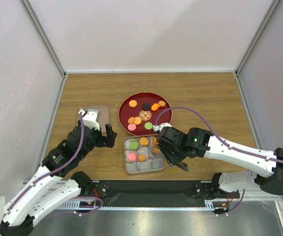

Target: Pack the cookies

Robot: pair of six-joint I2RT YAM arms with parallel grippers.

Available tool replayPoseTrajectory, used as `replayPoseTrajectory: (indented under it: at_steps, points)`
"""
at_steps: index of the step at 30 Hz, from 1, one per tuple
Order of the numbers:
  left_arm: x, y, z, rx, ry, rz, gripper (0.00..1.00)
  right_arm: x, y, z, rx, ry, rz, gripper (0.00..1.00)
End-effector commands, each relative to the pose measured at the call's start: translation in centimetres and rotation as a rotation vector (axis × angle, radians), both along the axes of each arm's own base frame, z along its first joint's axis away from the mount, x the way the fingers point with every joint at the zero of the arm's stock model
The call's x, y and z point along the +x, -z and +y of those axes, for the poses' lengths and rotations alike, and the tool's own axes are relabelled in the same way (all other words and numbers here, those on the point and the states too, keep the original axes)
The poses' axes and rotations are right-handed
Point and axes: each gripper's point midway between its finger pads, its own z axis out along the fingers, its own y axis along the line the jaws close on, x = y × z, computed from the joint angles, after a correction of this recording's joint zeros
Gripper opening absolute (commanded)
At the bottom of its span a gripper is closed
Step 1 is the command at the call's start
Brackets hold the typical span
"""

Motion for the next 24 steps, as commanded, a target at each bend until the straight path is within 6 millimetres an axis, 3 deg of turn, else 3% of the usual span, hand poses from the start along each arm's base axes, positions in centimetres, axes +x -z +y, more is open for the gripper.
replayPoseTrajectory:
  at_steps: [1, 24]
  points:
    - [0.2, -0.9, -0.5, -0.024, 0.012, -0.02, 1.0, 0.2, -0.3, 0.3, 0.015, 0.008, -0.017, 0.42]
    - [0.1, -0.9, -0.5, -0.024, 0.012, -0.022, 1.0, 1.0, -1.6, 1.3, 0.038, -0.002, -0.057, 0.49]
